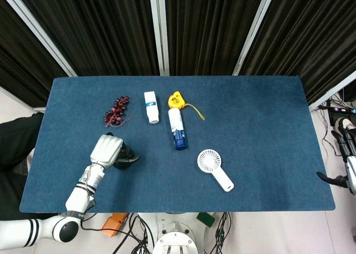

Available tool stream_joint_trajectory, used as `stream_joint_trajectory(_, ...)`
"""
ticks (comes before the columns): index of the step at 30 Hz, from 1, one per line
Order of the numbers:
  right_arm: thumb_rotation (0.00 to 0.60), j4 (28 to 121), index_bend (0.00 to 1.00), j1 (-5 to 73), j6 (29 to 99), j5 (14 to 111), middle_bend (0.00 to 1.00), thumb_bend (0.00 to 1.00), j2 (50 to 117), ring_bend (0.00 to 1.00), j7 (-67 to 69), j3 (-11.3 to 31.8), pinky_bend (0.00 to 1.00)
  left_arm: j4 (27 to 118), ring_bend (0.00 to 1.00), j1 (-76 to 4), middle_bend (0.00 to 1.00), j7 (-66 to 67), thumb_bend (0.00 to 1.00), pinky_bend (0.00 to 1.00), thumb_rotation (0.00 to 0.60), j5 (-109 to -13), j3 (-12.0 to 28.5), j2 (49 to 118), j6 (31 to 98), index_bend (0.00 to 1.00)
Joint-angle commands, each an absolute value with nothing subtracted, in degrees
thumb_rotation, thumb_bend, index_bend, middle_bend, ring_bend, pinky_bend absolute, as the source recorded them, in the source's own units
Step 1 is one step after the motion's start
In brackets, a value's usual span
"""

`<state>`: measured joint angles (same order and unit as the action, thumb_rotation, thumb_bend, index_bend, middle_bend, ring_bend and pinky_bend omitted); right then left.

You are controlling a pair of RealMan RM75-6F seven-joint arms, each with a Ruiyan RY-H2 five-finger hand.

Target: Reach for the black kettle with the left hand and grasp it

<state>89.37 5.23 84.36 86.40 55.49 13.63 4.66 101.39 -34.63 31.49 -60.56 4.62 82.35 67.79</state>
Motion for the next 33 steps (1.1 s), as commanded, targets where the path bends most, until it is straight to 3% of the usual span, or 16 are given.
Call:
stream_joint_trajectory(1,0.6,89.6,0.0,5.3,84.1,86.3,0.03,0.0,55.4,0.0,13.4,4.7,0.0,101.1,0.96,-34.6,1.0,31.6,0.18,0.46,0.209,-60.2,4.8,82.5,67.8,1.0)
stream_joint_trajectory(6,0.6,89.9,0.0,5.4,83.8,86.0,0.03,0.0,55.5,0.0,13.2,4.7,0.0,100.5,0.98,-34.4,1.0,31.9,0.19,0.53,0.268,-59.2,5.4,82.9,68.0,1.0)
stream_joint_trajectory(14,0.6,90.4,0.0,5.5,83.5,85.7,0.03,0.0,55.4,0.0,12.6,4.8,0.0,99.7,0.98,-34.5,1.0,32.5,0.26,0.56,0.365,-57.8,6.1,83.2,67.9,1.0)
stream_joint_trajectory(25,0.6,90.8,0.0,5.4,83.5,85.5,0.03,0.0,55.4,0.0,12.2,4.7,0.0,98.8,0.99,-33.9,1.0,32.5,0.39,0.58,0.385,-56.8,6.7,83.7,68.8,1.0)
stream_joint_trajectory(29,0.6,91.0,0.0,5.3,83.6,85.6,0.03,0.0,55.3,0.0,12.1,4.8,0.0,99.1,0.99,-33.7,1.0,32.9,0.43,0.58,0.488,-57.1,6.6,83.4,69.3,1.0)
stream_joint_trajectory(33,0.6,91.2,0.0,5.2,83.8,85.6,0.03,0.0,55.2,0.0,12.0,4.7,0.0,99.7,0.99,-33.4,1.0,33.3,0.43,0.59,0.515,-58.1,6.6,82.9,70.4,1.0)
